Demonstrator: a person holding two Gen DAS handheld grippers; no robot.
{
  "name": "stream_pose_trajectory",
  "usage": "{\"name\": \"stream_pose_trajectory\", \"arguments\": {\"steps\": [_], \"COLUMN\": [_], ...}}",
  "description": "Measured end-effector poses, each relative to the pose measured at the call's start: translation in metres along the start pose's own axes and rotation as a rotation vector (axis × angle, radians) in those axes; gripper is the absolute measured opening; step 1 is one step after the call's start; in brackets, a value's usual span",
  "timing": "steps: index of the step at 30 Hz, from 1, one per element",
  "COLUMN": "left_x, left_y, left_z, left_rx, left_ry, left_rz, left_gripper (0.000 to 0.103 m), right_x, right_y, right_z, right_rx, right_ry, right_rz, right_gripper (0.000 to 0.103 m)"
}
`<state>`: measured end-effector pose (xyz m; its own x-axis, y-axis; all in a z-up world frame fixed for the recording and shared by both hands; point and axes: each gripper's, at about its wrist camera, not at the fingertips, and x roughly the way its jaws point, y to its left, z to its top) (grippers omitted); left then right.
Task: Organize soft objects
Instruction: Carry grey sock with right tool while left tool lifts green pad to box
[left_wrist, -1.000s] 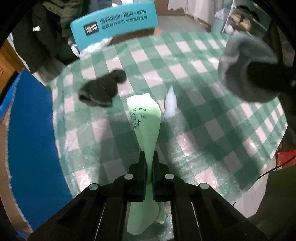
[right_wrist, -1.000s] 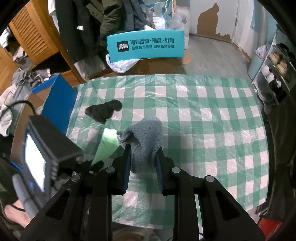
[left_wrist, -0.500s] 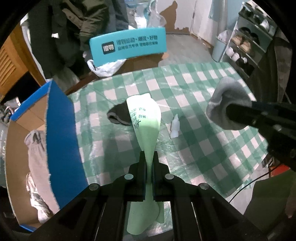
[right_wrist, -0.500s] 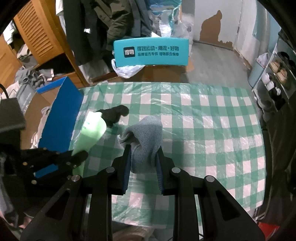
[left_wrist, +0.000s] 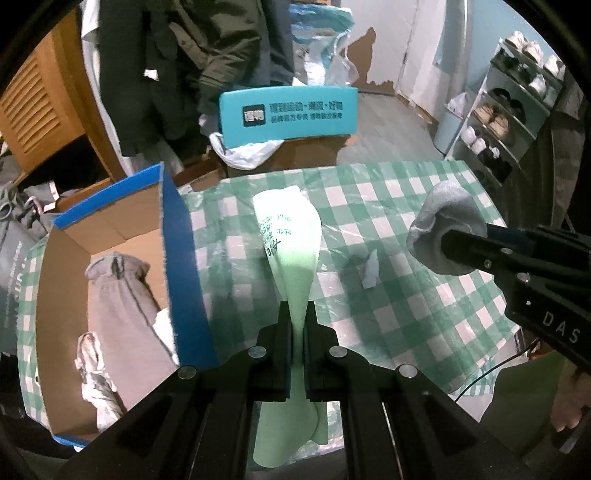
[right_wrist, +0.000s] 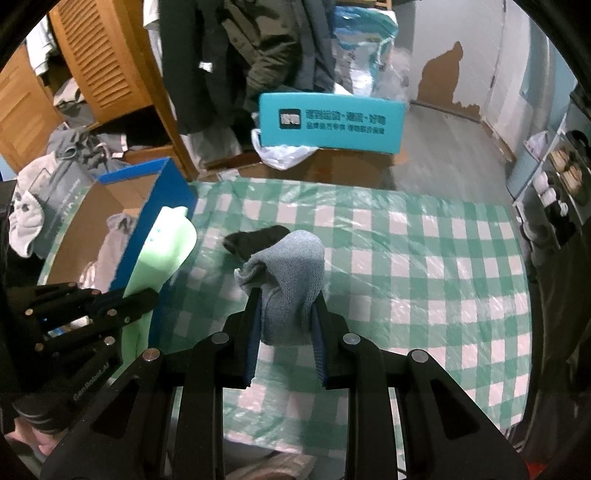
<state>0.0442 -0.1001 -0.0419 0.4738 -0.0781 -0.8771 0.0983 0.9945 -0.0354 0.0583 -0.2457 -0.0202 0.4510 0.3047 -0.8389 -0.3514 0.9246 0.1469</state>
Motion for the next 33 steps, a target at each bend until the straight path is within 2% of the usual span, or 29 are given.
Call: {"name": "stream_pose_trajectory", "arguments": {"steps": [15,23,33], "left_x": [-0.034,-0.046,-0.051], "left_y": [0.048,0.077,0.12], "left_z": [-0.009,-0.013,-0.02], "left_rx": [-0.074,-0.136,-0.212], "left_ry": [-0.068,-0.095,-0.109], "left_rz": [0.021,0.007,0.03], "left_gripper": [0.004,0.004,0.004], "right_x": [-0.001,0.006,0.018], "right_y": [0.056,0.085,0.124], "right_z": [0.017,0.025,0.032], "right_rx": [-0.088,-0.125,-0.179], "right_ry": [-0.031,-0.023,-0.003], "right_rz": [0.072,0.107,0.131], "right_gripper": [0.023,0.023,0.023]}}
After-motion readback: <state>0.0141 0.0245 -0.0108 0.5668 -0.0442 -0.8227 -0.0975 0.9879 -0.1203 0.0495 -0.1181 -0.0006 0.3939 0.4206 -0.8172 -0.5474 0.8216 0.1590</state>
